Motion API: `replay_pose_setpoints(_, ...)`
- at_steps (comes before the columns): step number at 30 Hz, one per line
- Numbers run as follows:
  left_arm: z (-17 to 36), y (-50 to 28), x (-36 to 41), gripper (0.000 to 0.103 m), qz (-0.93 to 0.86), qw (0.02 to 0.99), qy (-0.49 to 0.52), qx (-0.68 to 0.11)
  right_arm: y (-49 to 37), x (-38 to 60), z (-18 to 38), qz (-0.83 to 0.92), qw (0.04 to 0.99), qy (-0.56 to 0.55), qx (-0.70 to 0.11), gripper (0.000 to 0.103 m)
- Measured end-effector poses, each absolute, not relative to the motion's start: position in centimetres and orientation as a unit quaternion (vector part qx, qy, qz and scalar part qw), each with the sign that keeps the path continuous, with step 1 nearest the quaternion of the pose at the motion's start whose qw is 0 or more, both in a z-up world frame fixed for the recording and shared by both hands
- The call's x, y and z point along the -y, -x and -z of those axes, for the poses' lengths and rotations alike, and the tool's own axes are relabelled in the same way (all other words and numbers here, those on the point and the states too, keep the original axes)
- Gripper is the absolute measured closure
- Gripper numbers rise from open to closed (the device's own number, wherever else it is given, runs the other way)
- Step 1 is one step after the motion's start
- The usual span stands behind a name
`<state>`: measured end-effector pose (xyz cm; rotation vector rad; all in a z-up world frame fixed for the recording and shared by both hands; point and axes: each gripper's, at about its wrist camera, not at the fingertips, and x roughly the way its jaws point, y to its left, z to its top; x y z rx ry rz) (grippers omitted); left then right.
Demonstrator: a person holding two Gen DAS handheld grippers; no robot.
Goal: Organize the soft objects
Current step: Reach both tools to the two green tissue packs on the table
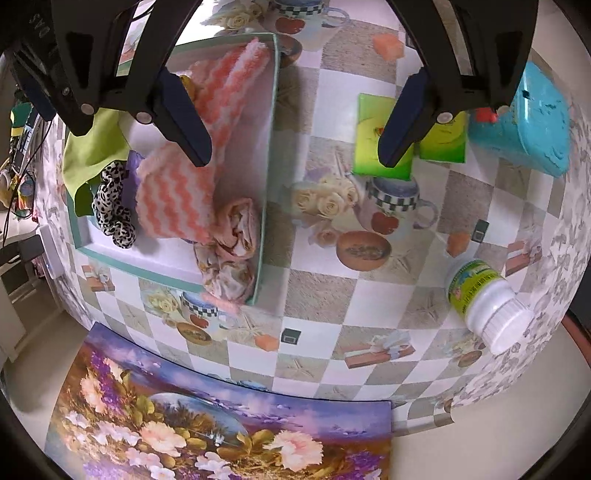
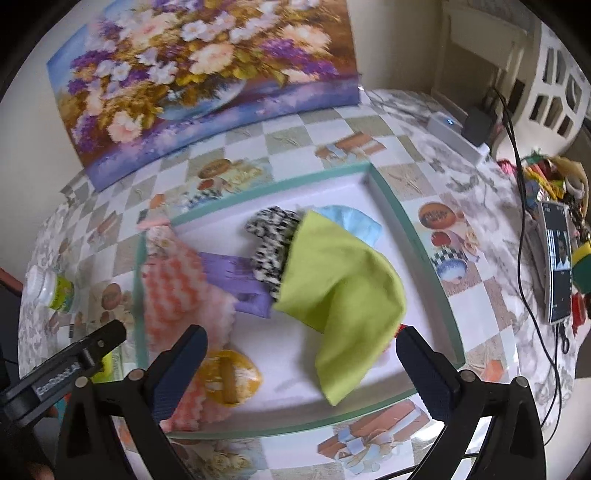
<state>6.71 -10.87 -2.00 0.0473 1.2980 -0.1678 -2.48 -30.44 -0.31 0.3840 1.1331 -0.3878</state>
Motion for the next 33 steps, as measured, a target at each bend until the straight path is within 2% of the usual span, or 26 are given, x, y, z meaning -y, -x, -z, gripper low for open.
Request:
replay_pose_setpoints(13,0.5,-7.0,4.0,0.011,0.058,0.796,-0.030,-0.602,0.7,24.4,0.1,0.076,0.820,-0.184,-0.537,0.000)
replay_pose_setpoints(17,0.4,-7.5,1.0,0.011,0.062,0.783,0.004,-0.619,-0.2,21.5,0.3,0.034,0.821,-0.168,-0.545,0.000)
replay_pose_setpoints(33,1.3,-12.3,-4.6,0.011,0.057,0.718,0.023,-0.694,-4.3,13.0,2.6,-0.054,0.797,-0.137,-0.586,0.000)
